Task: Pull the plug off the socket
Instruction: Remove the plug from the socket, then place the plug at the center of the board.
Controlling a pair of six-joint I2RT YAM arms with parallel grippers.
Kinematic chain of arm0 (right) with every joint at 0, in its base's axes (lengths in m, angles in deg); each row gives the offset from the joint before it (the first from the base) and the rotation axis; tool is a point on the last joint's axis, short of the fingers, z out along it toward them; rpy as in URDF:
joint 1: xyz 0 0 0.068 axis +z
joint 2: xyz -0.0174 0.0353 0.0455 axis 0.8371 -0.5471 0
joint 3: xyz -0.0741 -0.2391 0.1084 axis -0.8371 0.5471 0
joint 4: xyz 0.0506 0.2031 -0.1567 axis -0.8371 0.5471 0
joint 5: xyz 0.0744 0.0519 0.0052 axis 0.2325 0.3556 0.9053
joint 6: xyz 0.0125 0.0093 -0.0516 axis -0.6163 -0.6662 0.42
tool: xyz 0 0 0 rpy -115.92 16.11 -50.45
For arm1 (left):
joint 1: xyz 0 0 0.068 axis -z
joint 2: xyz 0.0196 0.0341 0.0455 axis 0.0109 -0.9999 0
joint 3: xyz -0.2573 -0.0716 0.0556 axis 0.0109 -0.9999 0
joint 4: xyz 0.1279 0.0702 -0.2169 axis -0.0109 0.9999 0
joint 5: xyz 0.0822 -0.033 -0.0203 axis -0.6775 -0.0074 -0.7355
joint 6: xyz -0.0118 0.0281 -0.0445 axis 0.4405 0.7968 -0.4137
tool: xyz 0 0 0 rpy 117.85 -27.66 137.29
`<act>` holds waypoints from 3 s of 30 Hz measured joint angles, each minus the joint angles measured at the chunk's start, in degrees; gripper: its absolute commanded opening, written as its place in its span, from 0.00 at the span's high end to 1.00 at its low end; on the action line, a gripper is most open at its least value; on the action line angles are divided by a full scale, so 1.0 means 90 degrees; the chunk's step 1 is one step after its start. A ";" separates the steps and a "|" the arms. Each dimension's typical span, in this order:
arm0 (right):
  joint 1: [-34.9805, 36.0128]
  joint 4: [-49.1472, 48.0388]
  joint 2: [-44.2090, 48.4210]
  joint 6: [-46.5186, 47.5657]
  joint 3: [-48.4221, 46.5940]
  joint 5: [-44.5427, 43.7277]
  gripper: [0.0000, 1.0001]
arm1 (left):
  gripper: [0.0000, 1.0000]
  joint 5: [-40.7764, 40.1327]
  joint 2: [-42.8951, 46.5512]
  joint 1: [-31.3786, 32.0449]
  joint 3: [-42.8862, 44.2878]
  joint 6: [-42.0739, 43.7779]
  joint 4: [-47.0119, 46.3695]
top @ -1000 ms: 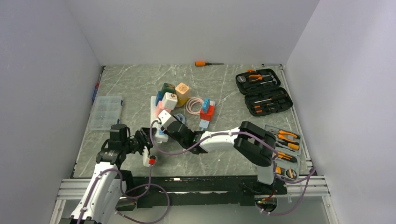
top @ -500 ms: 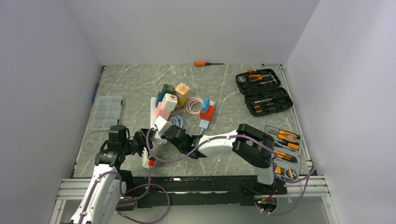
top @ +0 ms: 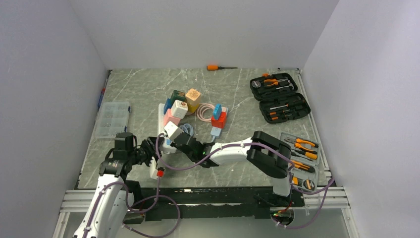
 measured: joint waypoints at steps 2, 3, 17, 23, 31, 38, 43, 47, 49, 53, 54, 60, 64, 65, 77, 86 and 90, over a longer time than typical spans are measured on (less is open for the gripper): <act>-0.0029 0.0022 0.0000 -0.0046 -0.0012 0.0080 1.00 | 1.00 -0.0041 0.0000 0.0000 0.0019 0.0022 0.0036; -0.0041 0.0027 0.0000 -0.0068 -0.0015 0.0119 1.00 | 1.00 -0.0049 0.0000 0.0000 0.0022 0.0027 0.0049; -0.0107 -0.0051 0.0002 -0.0063 -0.0015 0.0257 1.00 | 1.00 -0.0126 0.0083 0.0000 0.0022 0.0036 0.0124; -0.0124 -0.0294 0.0002 0.0444 -0.0012 0.0114 1.00 | 1.00 -0.0187 0.0085 0.0000 0.0061 0.0032 0.0189; -0.0134 -0.0393 0.0002 0.0685 -0.0010 0.0109 1.00 | 1.00 -0.0219 0.0085 0.0000 0.0087 0.0034 0.0228; -0.0163 -0.0595 0.0056 0.0559 0.0112 -0.0136 1.00 | 1.00 -0.0216 0.0114 0.0002 0.0087 0.0039 0.0306; -0.0763 -0.0719 0.0517 0.0231 0.0221 -0.0721 1.00 | 1.00 -0.0214 0.0316 0.0024 0.0044 0.0039 0.0508; -0.0712 -0.0789 0.0775 0.0075 0.0440 -0.1076 1.00 | 1.00 -0.0211 0.0299 0.0032 0.0024 0.0041 0.0483; -0.0505 -0.0879 0.0777 -0.0002 0.0639 -0.1158 1.00 | 1.00 -0.0211 0.0294 0.0036 -0.0002 0.0034 0.0442; -0.0124 -0.0894 0.0792 -0.0299 0.1132 -0.1105 1.00 | 1.00 -0.0253 0.0255 0.0046 -0.0170 0.0007 0.0134; -0.0029 -0.0860 0.0823 -0.0386 0.1287 -0.1059 1.00 | 1.00 -0.0279 0.0248 0.0053 -0.0262 -0.0007 -0.0029; 0.0340 -0.0457 0.0993 -0.0865 0.1712 -0.0950 1.00 | 0.90 -0.0403 0.0231 0.0080 -0.0631 -0.0211 -0.0726; 0.0493 0.0019 0.1069 -0.1212 0.1712 -0.0663 0.81 | 0.71 -0.0444 0.0124 0.0083 -0.0797 -0.0304 -0.1110; 0.0508 0.0112 0.1093 -0.1299 0.1712 -0.0607 0.76 | 0.66 -0.0449 0.0092 0.0083 -0.0816 -0.0330 -0.1180; 0.0529 0.1258 0.1443 -0.2040 0.1712 0.0085 0.61 | 0.35 -0.1015 -0.0097 0.0066 -0.1061 -0.0673 -0.0748; 0.0527 0.1712 0.1824 -0.2212 0.1761 0.0155 0.41 | 0.24 -0.1396 -0.0291 0.0049 -0.1122 -0.0539 -0.0148; 0.0359 0.1921 0.2310 -0.2276 0.1775 0.0168 0.28 | 0.24 -0.1435 -0.0240 0.0051 -0.1122 -0.0537 -0.0114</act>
